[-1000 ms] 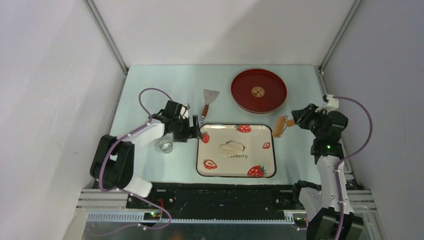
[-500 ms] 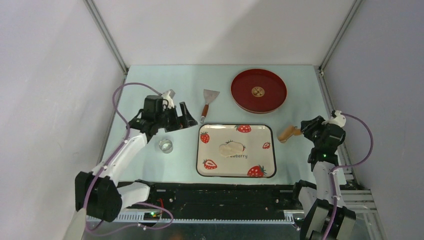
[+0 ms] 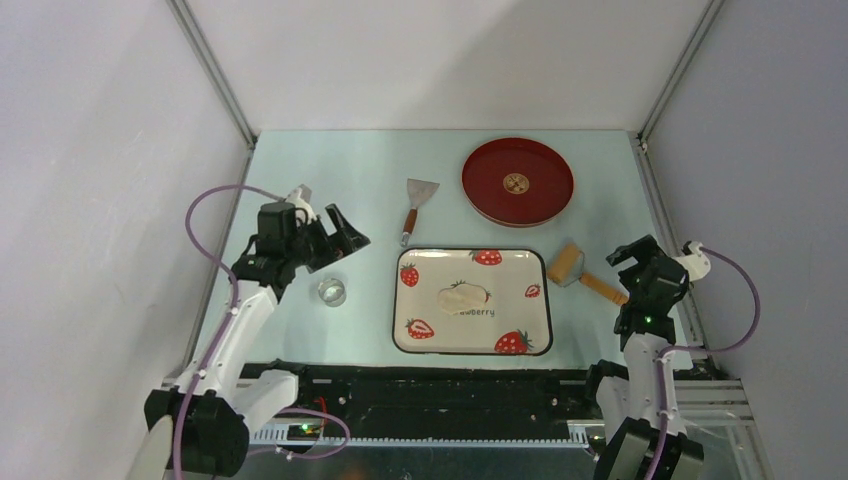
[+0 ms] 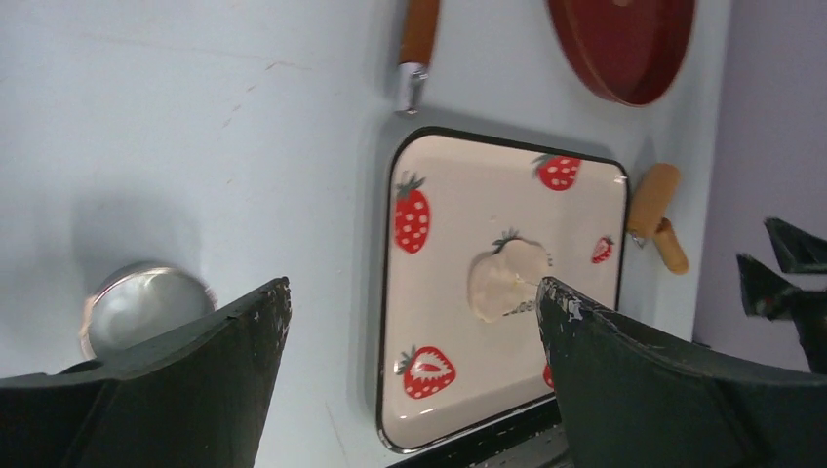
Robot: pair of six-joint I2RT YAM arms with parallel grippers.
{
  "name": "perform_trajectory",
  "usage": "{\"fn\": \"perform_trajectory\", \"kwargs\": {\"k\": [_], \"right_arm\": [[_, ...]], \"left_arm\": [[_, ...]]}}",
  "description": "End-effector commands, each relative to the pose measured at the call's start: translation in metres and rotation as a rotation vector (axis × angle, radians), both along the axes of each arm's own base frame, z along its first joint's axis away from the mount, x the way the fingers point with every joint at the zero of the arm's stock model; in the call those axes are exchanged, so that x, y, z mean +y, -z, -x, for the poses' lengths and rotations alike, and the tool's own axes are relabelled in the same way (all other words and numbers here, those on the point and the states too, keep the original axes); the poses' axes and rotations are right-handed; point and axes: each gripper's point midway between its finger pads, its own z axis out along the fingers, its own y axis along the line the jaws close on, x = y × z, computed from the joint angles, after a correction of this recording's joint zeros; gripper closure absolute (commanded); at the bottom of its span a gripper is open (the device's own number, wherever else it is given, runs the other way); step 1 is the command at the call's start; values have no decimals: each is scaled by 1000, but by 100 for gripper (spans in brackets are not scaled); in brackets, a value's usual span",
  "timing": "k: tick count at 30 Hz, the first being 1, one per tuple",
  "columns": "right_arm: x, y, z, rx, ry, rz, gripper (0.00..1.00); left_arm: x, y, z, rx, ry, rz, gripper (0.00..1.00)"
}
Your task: Roll out the dumpling wrappers from the dough
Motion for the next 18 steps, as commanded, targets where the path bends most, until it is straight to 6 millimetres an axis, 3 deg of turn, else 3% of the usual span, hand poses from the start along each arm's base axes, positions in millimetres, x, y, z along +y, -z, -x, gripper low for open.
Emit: {"fn": "perform_trajectory", "kwargs": {"k": [1,6,9,13,15,18], "right_arm": [[-28,6,26,75,207,16,0],[-31,-9,24,81,205,66,0],[-11,-26,7,35,70,72,1],[25,-55,-17,-9,-138,133,0],[48,-66,-25,-13,-225,177,1],[57,-81,-30,-24,-223,151,1]], "left_arm": [[31,10,6,39,-140,-79,2],[76,27,21,135,-303,-265,2],[95,40,32,211,-358,-342,4],[105,59,42,307,-378,-362,11],[98,71,47,353,-344,-337,16],[100,81,45,398,-339,-329,25]]}}
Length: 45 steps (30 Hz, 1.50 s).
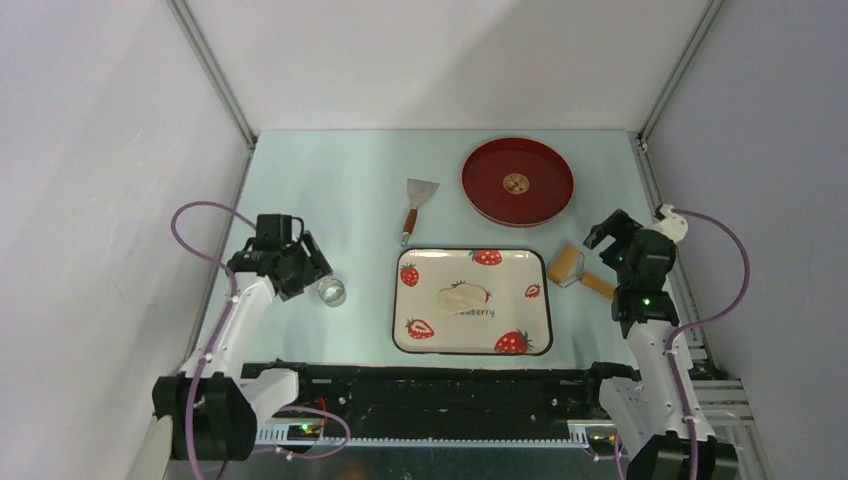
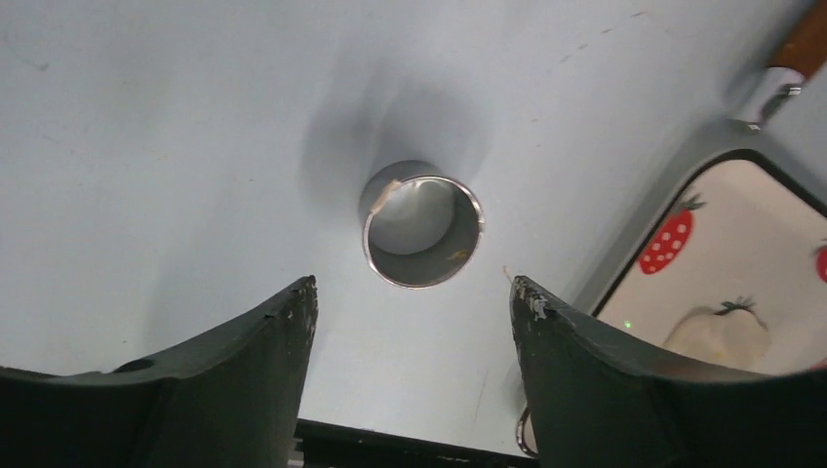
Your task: Roll out the dumpling wrappers from the dough
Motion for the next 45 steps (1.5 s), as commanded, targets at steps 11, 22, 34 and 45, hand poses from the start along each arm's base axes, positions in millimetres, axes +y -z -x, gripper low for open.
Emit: {"fn": "perform_trajectory", "kwargs": {"k": [11,22,34,45], "right_arm": [[35,-25,-12,56,-75,-244,1],[38,-19,-13,99,-109,-261,1],[59,-15,-11,182,-177,-234,1],[130,-20,0,259,-497,-250,1]], "left_arm": [[0,50,1,188,11,44,56],[0,79,2,255,6,51,70],[-3,66,-2,196,19,55,100],[-80,9,-27,51,246,66,100]]}}
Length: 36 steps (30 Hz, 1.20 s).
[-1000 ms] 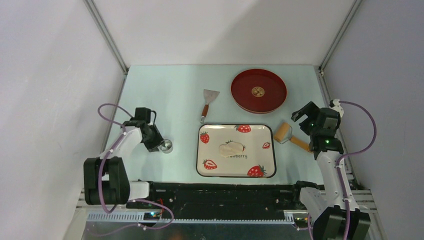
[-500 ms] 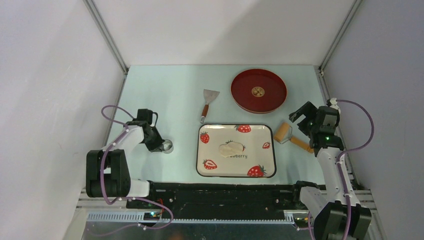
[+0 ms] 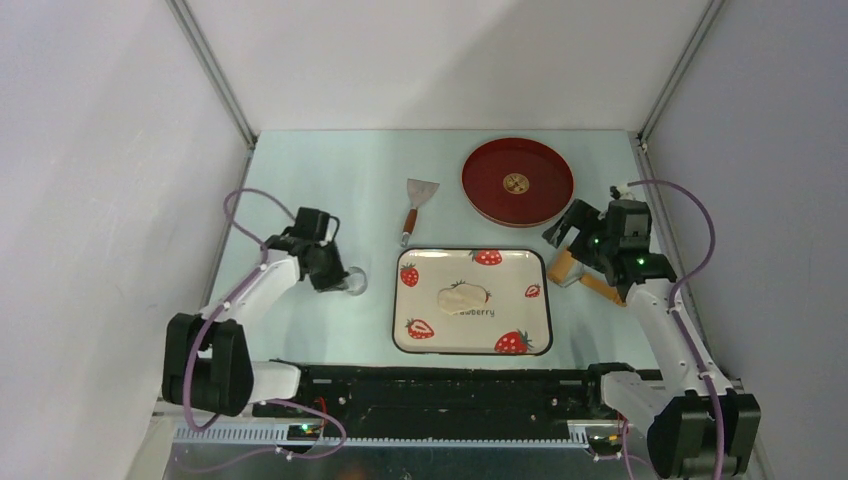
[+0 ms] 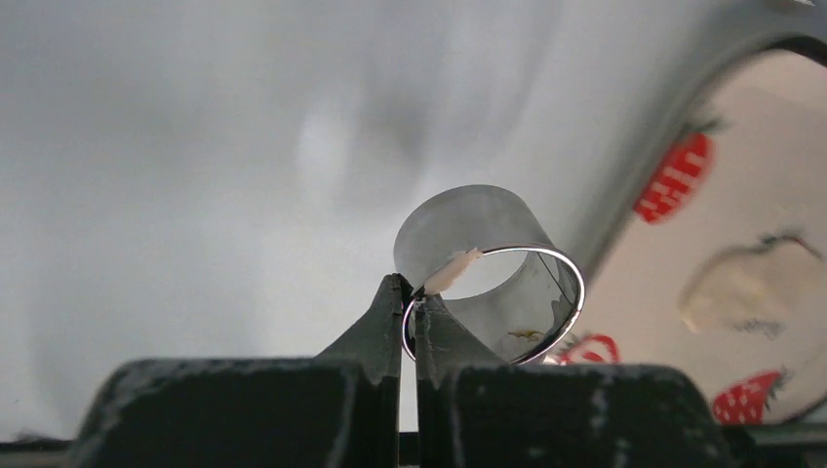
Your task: Roll out the dumpling wrappers from the dough
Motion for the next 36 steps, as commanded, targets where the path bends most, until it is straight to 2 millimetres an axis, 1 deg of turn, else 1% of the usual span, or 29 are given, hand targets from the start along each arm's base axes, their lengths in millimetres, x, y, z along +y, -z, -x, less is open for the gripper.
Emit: {"fn": "perform_trajectory", "kwargs": {"k": [1,2,3,4,5,6,7,8,9,10,11,12,13,14,15,17,18,19,20,21,24,27,30,36], "right_arm": [[24,-15,5,-5,-119,-24,1],[26,-16,6,-1,-127,-31,1],[26,-15,8,8,-128,-35,1],[27,-14,9,12,-134,-40,1],[27,-13,10,20,-133,-43,1],[28,-13,12,25,-138,-51,1],[29,-13,13,30,-145,-61,1],[29,-13,13,34,-144,-68,1],[31,-12,15,42,-152,-79,1],[29,-11,16,50,-149,-87,2],[32,-12,17,54,-166,-106,6],[33,-11,18,61,-167,-117,8],[35,-12,19,61,-179,-130,9],[36,-11,20,67,-183,-134,9],[37,-11,21,73,-186,-138,9],[37,-7,23,89,-192,-135,10],[37,-5,24,99,-193,-135,10],[37,-3,25,107,-195,-132,10],[37,-1,26,116,-196,-131,10],[36,0,26,122,-197,-128,10],[36,3,27,133,-201,-128,11],[37,5,27,143,-204,-129,10],[37,7,26,148,-205,-126,9],[38,14,27,177,-212,-133,10]], "left_arm": [[-51,-43,-24,-122,115,45,100],[-61,-55,-32,-152,135,55,100],[-77,-55,-30,-143,177,58,100],[-88,-67,-38,-172,196,67,100],[-103,-67,-36,-163,236,70,100],[-114,-72,-43,-170,256,74,100],[-130,-83,-46,-192,293,88,100],[-144,-78,-44,-171,332,85,100],[-155,-86,-49,-187,352,95,100],[-168,-79,-46,-165,390,88,100],[-177,-86,-50,-180,407,96,100],[-188,-78,-46,-156,439,87,100],[-198,-83,-49,-166,455,96,100],[-208,-74,-44,-144,485,89,100],[-216,-72,-45,-136,500,90,100],[-236,-66,-35,-118,550,95,100],[-242,-64,-31,-109,569,98,100],[-248,-61,-31,-99,577,98,100],[-255,-61,-27,-97,596,103,100],[-258,-56,-25,-84,603,98,100],[-267,-49,-18,-64,630,89,100],[-269,-41,-13,-38,639,71,100],[-269,-37,-10,-30,646,54,100],[-277,-26,0,-3,670,41,100]]}}
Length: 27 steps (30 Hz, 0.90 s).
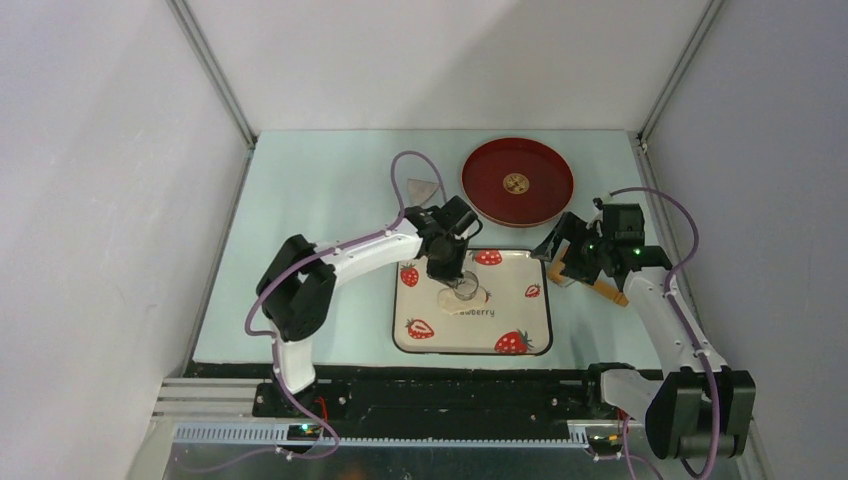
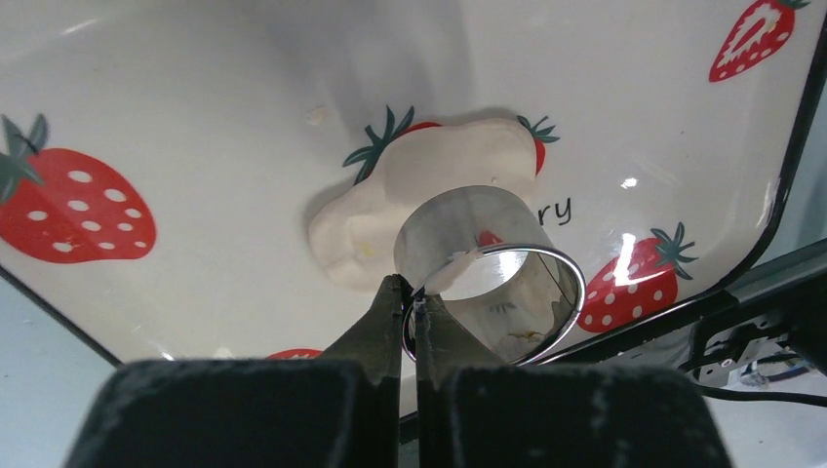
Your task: Roll out the dumpling wrappers from the dough
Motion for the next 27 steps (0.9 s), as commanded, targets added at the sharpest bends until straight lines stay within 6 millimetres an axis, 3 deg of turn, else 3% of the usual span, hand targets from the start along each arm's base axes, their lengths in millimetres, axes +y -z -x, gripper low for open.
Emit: {"fn": "perform_trajectory", "kwargs": {"k": [1,27], "right_arm": [[3,-13,-6,-32,-30,-3,10],[8,-2,-2,11,-66,3,10]], "left_arm": [[-14,-4,3,-7,11,9,100],[-15,19,7,44,36,-25,100]]}}
